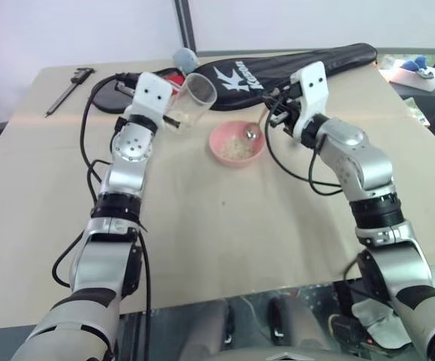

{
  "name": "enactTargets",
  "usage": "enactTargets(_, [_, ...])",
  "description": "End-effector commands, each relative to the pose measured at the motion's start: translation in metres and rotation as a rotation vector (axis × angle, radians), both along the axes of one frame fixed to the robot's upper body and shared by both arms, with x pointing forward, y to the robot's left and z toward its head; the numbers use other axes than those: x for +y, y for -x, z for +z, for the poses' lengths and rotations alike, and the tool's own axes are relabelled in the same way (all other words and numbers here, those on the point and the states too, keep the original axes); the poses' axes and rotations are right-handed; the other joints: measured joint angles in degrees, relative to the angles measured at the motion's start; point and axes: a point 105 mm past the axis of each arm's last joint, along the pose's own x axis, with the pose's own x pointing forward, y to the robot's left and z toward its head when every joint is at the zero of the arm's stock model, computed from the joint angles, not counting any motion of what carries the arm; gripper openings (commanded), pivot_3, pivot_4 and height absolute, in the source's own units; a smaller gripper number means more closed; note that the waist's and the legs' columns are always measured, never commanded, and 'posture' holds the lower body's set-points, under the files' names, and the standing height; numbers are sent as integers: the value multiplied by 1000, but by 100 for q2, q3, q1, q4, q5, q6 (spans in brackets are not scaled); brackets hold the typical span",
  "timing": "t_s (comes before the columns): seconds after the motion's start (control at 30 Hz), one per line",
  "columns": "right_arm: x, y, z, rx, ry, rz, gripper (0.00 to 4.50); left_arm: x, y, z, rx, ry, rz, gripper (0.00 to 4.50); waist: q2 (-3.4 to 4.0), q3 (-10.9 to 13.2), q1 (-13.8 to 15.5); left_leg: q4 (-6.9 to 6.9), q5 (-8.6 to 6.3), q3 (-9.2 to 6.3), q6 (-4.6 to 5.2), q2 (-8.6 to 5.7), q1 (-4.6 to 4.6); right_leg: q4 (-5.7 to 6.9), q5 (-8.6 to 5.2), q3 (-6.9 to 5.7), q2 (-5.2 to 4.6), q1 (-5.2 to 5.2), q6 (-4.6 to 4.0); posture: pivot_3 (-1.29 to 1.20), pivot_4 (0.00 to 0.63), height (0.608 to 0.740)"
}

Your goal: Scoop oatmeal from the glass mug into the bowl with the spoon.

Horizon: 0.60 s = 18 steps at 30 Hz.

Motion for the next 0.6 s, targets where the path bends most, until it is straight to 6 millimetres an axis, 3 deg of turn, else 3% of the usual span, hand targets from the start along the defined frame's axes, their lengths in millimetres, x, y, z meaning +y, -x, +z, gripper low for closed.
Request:
enactTargets(0.03, [5, 20, 25, -106, -35, 62, 0, 1, 7, 24, -83, 12, -3, 79, -1, 0, 7, 2, 0, -1, 0, 0, 0, 1, 0, -1, 0, 0, 0, 0, 150, 740])
enactTargets(0.23, [-15, 14, 54, 118, -369, 110, 0, 1, 7, 15, -66, 12, -6, 79, -3, -2, 33, 17, 0, -9, 0, -3, -1, 5, 0, -7, -4, 10, 0, 0, 150, 740])
enactTargets(0.37, [-7, 18, 60, 160, -411, 156, 0, -2, 9, 13, -65, 47, -20, 79, -3, -2, 24, 15, 0, -10, 0, -3, -1, 5, 0, -6, -3, 7, 0, 0, 150, 740])
enactTargets(0.6, [21, 17, 44, 218, -403, 193, 0, -13, 16, 15, -87, 77, -56, 79, -2, -3, 10, 15, 0, -7, 0, -3, -1, 9, 0, 0, -3, 5, 0, 0, 150, 740])
